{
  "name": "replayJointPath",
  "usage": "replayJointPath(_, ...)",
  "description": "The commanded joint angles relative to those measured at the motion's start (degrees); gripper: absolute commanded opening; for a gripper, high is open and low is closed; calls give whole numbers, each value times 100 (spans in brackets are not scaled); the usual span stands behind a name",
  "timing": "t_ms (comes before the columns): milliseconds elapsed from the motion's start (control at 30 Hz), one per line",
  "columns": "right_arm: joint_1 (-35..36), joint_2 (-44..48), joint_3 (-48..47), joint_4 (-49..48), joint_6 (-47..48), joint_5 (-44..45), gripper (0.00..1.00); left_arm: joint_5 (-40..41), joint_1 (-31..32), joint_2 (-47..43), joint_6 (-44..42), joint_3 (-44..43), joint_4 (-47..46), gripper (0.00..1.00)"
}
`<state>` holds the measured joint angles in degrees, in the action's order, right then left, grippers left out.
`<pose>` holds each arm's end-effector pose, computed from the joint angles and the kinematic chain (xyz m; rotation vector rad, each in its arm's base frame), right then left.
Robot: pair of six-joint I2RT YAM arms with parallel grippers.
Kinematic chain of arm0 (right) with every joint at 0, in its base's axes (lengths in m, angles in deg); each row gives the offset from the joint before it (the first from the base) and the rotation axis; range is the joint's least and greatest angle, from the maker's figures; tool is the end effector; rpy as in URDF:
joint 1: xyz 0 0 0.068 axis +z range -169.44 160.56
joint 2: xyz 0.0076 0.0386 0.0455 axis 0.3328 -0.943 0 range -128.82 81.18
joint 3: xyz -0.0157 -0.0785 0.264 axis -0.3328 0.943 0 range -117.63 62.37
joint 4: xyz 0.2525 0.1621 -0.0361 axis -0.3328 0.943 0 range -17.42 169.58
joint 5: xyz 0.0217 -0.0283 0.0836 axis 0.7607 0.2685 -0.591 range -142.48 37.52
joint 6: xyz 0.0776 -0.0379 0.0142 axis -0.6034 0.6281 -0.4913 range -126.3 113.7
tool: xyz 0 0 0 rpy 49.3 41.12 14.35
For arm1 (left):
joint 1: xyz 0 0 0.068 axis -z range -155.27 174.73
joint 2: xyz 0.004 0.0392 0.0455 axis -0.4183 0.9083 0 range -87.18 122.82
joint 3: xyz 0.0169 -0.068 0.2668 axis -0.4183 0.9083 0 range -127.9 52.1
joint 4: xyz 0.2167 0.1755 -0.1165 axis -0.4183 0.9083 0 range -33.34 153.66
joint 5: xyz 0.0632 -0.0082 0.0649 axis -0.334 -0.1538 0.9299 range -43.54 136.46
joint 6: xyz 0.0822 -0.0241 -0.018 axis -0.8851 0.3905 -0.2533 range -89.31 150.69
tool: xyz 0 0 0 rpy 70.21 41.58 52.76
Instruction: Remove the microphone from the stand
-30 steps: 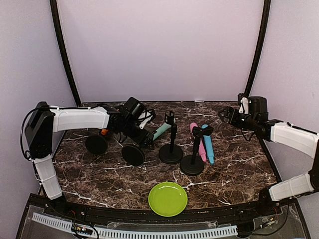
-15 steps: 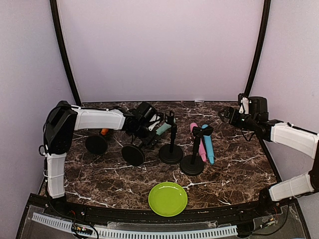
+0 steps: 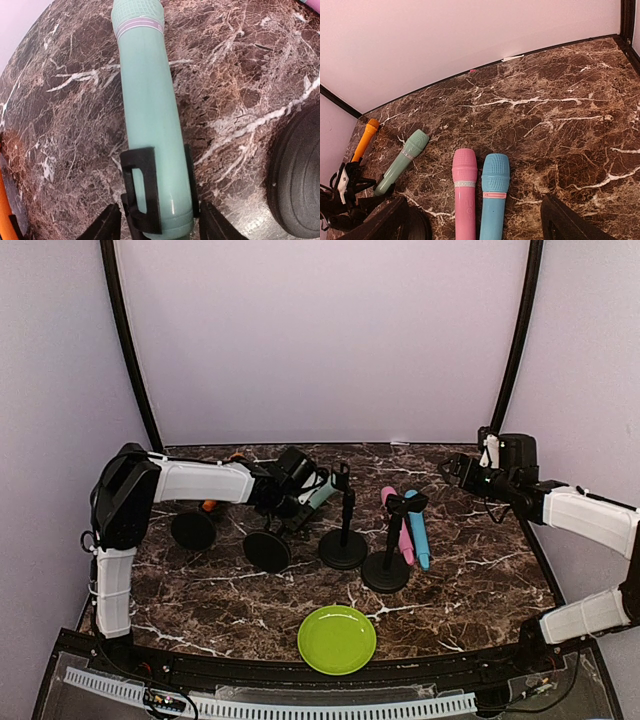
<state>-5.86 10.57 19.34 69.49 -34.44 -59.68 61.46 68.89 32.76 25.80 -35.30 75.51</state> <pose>0.3398 0.0920 0.2228 0.1769 2.0365 0.5879 0.3881 -0.3490 0.1241 0.9044 2.2514 0.0152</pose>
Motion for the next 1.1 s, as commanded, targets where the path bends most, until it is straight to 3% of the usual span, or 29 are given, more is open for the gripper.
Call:
replayJointPath(0, -22, 96, 73, -199, -10, 108, 91, 259, 22, -67, 31, -70, -95, 50)
replayJointPath(400, -22, 175, 53, -164, -23, 182, 91, 761, 23, -701, 162, 282, -536, 25)
replayJointPath(1067, -22, 380, 53, -132, -73, 187, 91, 1055, 14, -2325, 162, 1637, -1985, 11)
